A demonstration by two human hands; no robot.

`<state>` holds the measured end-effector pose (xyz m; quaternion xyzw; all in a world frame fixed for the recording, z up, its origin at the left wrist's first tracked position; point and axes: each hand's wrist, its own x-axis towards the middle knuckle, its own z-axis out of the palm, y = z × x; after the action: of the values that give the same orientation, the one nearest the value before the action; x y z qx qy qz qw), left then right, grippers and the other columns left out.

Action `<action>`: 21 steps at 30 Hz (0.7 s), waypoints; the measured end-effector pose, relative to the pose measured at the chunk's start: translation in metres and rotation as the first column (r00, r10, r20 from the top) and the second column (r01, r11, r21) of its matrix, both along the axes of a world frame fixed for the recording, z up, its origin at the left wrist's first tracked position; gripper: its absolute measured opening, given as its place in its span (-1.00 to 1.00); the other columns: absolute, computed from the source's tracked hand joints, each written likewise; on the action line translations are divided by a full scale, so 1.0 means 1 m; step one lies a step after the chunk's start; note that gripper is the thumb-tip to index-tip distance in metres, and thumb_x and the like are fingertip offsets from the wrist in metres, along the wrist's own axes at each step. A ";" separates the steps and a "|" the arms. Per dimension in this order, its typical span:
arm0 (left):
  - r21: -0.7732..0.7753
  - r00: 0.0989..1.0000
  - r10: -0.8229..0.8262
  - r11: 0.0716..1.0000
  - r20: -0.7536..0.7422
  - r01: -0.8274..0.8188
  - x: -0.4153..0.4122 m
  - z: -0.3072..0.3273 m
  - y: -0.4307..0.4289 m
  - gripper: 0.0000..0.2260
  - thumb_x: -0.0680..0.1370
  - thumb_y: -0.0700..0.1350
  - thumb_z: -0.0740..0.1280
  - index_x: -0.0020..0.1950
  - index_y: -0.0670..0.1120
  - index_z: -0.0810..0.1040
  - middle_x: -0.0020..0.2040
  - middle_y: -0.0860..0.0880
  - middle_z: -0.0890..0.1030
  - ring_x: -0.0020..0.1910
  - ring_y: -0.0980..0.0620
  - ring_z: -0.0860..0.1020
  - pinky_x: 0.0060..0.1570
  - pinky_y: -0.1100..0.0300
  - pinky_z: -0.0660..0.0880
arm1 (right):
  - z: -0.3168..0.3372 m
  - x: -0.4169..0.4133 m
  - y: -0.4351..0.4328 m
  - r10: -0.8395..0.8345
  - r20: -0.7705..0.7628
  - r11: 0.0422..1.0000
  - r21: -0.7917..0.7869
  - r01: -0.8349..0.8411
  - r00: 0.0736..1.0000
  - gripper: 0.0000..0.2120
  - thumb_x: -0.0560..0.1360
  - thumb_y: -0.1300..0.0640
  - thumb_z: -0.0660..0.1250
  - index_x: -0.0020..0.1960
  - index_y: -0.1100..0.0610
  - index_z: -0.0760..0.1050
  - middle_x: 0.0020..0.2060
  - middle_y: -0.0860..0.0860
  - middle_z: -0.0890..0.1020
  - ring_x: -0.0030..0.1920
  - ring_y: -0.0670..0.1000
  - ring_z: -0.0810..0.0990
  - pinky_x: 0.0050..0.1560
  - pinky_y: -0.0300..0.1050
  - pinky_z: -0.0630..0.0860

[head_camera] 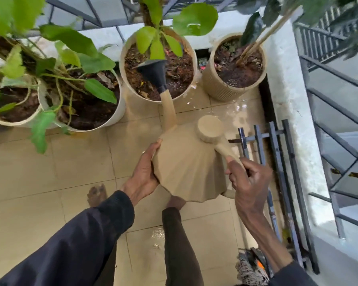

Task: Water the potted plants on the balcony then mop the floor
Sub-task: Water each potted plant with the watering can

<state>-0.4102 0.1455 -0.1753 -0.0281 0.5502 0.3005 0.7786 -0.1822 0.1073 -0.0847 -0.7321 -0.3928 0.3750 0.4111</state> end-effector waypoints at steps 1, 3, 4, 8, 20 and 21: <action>-0.005 1.000 0.014 1.000 -0.002 -0.014 -0.005 0.000 -0.004 -0.59 0.52 0.18 0.43 0.29 0.02 0.62 0.09 -0.08 0.73 -0.01 -0.02 0.73 -0.11 0.06 0.66 | 0.001 -0.005 0.000 0.013 0.005 1.000 -0.004 -0.013 1.000 -0.60 0.47 -0.18 0.39 -0.26 0.17 0.64 -0.46 -0.18 0.57 -0.45 -0.16 0.50 -0.40 -0.36 0.36; -0.011 0.998 0.056 0.998 -0.010 -0.056 -0.019 -0.001 -0.013 -0.62 0.53 0.17 0.42 0.27 0.03 0.64 0.13 -0.08 0.73 0.03 -0.03 0.72 -0.08 0.04 0.65 | 0.005 -0.018 0.000 0.053 0.012 0.999 -0.009 -0.053 0.999 -0.57 0.47 -0.17 0.39 -0.29 0.20 0.62 -0.49 -0.13 0.55 -0.46 -0.12 0.47 -0.42 -0.23 0.36; -0.009 0.997 0.073 0.997 -0.011 -0.073 -0.027 -0.001 -0.017 -0.66 0.54 0.17 0.41 0.24 0.04 0.67 0.15 -0.08 0.72 0.06 -0.03 0.71 -0.03 0.02 0.65 | 0.007 -0.025 0.002 0.080 0.013 0.997 -0.011 -0.080 0.997 -0.55 0.48 -0.17 0.39 -0.32 0.21 0.61 -0.50 -0.09 0.52 -0.47 -0.05 0.45 -0.42 -0.18 0.34; -0.025 0.991 0.132 0.991 -0.024 -0.133 -0.058 -0.003 -0.032 -0.63 0.48 0.23 0.45 0.20 0.08 0.70 0.24 -0.08 0.69 0.20 -0.08 0.66 0.12 -0.06 0.61 | 0.019 -0.058 0.014 0.219 0.070 0.975 -0.042 -0.217 0.973 -0.51 0.50 -0.19 0.36 -0.35 0.21 0.59 -0.51 0.05 0.52 -0.48 0.08 0.47 -0.46 -0.03 0.36; -0.225 0.988 0.151 0.963 -0.016 -0.150 -0.135 -0.009 -0.041 -0.48 0.51 0.37 0.34 0.25 0.04 0.67 0.16 -0.13 0.72 0.21 -0.18 0.64 0.36 -0.24 0.45 | 0.048 -0.164 0.068 0.472 0.177 0.877 -0.188 -0.441 0.864 -0.44 0.58 -0.15 0.45 -0.32 0.32 0.60 -0.48 0.18 0.51 -0.47 -0.05 0.38 -0.48 -0.34 0.29; -0.234 0.987 0.162 0.959 -0.016 -0.162 -0.137 -0.008 -0.040 -0.49 0.51 0.36 0.35 0.26 0.02 0.67 0.14 -0.14 0.72 0.20 -0.19 0.64 0.37 -0.24 0.44 | 0.050 -0.169 0.071 0.476 0.174 0.875 -0.191 -0.445 0.862 -0.48 0.58 -0.12 0.45 -0.32 0.31 0.61 -0.50 0.12 0.49 -0.47 -0.09 0.39 -0.48 -0.37 0.29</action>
<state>-0.5475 0.1053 -0.1832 -0.1654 0.5765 0.2960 0.7434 -0.3516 0.1782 -0.0344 -0.6808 -0.5708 0.4081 0.2104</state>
